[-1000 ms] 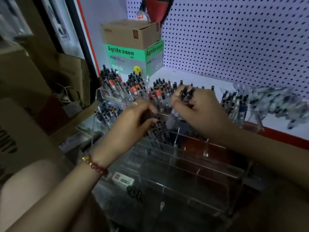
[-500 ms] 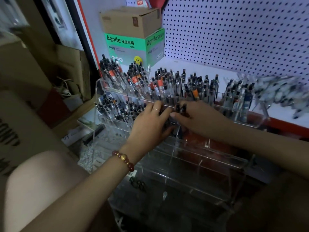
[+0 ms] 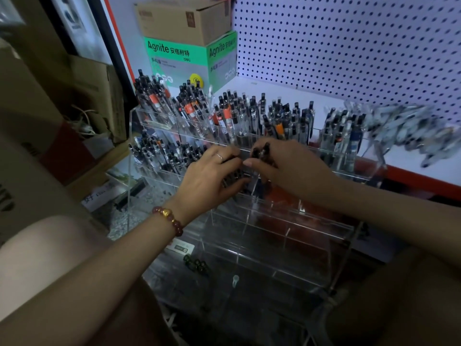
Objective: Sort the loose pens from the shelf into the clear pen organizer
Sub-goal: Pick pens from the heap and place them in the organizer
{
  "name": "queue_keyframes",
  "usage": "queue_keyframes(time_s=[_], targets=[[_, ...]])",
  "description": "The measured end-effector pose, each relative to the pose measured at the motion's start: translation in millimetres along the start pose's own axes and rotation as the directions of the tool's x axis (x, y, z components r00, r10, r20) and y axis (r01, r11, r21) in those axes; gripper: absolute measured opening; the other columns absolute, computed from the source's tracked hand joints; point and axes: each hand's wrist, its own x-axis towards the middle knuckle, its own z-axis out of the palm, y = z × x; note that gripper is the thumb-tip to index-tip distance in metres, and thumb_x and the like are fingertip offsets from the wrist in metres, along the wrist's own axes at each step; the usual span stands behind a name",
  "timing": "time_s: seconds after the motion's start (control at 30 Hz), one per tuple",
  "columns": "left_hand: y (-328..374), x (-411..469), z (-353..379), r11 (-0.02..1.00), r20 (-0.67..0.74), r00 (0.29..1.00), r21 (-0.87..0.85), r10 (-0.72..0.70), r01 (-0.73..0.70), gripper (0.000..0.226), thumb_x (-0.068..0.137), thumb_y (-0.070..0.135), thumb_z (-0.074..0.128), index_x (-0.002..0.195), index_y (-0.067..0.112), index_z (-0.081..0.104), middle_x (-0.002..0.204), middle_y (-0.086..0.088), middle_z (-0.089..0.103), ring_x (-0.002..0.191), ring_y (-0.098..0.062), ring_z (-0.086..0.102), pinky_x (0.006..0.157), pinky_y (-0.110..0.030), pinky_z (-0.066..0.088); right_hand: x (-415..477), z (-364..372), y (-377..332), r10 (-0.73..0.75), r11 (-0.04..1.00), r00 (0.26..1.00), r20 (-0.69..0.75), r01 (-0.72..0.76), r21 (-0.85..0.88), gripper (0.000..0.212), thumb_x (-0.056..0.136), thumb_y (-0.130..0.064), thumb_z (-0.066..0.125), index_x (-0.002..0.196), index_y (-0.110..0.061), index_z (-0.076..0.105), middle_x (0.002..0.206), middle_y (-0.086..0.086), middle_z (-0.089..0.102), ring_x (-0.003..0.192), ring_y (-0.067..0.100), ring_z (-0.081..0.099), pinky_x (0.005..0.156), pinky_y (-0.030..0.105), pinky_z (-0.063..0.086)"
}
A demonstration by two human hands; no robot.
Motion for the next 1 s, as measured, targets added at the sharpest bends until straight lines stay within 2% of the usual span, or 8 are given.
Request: queue_keyframes(time_s=[0.1,0.3,0.53,0.67,0.8,0.93,1.0], targets=[[-2,2,3,1.000,-0.028,0.999,-0.003,0.025,-0.025,0.028,0.089,0.033,0.054,0.099,0.010,0.067,0.108,-0.004,0.064,0.098,-0.024,0.055,0.061,-0.040,0.054,1,1,-2,-0.011,1.000,1.000,0.013,0.011,0.019,0.031,0.095,-0.046,0.047,0.099,-0.017,0.056,0.069,-0.004,0.062,0.059,0.007,0.058,0.061,0.030,0.052],[-6,9,6,0.992,-0.088,0.988,0.019,0.125,-0.124,0.015,0.085,0.017,0.056,0.088,0.006,0.065,0.093,-0.006,0.065,0.085,-0.020,0.052,0.050,-0.036,0.050,5,6,-9,-0.006,0.999,0.999,0.038,0.008,-0.037,0.037,0.096,-0.048,0.042,0.100,-0.014,0.055,0.068,-0.002,0.057,0.058,0.010,0.053,0.061,0.033,0.051],[-6,15,1,0.990,-0.048,0.989,0.007,0.139,-0.139,0.012,0.084,0.014,0.055,0.082,0.005,0.061,0.085,-0.008,0.059,0.078,-0.019,0.046,0.046,-0.038,0.045,8,5,-7,0.011,1.000,0.995,0.100,-0.013,0.018,0.032,0.096,-0.045,0.047,0.104,-0.014,0.051,0.069,-0.005,0.056,0.061,0.009,0.055,0.061,0.032,0.048],[-8,15,0,0.991,-0.026,0.990,0.012,0.136,-0.136,0.016,0.086,0.016,0.055,0.090,0.003,0.064,0.090,-0.010,0.061,0.080,-0.021,0.048,0.046,-0.040,0.046,5,4,-8,-0.006,1.000,0.999,0.033,0.007,-0.025,0.025,0.098,-0.042,0.043,0.111,-0.021,0.048,0.069,-0.009,0.055,0.058,-0.001,0.048,0.053,0.024,0.041],[-7,15,0,0.988,-0.024,0.988,0.031,0.149,-0.149,0.018,0.088,0.018,0.054,0.090,0.003,0.064,0.088,-0.010,0.061,0.079,-0.023,0.050,0.045,-0.039,0.046,2,1,-5,-0.057,0.995,0.998,-0.027,0.055,-0.086,0.016,0.097,-0.033,0.048,0.107,-0.022,0.054,0.070,-0.010,0.054,0.057,0.000,0.045,0.052,0.020,0.037],[-8,16,-2,0.987,-0.002,0.988,0.039,0.154,-0.154,0.020,0.084,0.022,0.056,0.085,0.003,0.061,0.088,-0.011,0.060,0.081,-0.021,0.044,0.044,-0.039,0.045,1,4,0,-0.063,0.991,0.998,0.006,0.064,-0.119,0.014,0.093,-0.035,0.056,0.098,-0.023,0.061,0.084,-0.005,0.066,0.076,0.013,0.060,0.064,0.026,0.046],[-8,16,-3,0.987,0.009,0.988,0.045,0.154,-0.154,0.021,0.083,0.023,0.057,0.086,0.003,0.060,0.090,-0.011,0.059,0.082,-0.020,0.043,0.044,-0.038,0.045,0,11,1,-0.045,0.988,0.998,0.045,0.052,-0.147,0.012,0.093,-0.032,0.057,0.100,-0.023,0.059,0.089,-0.004,0.064,0.083,0.018,0.061,0.066,0.028,0.044]])
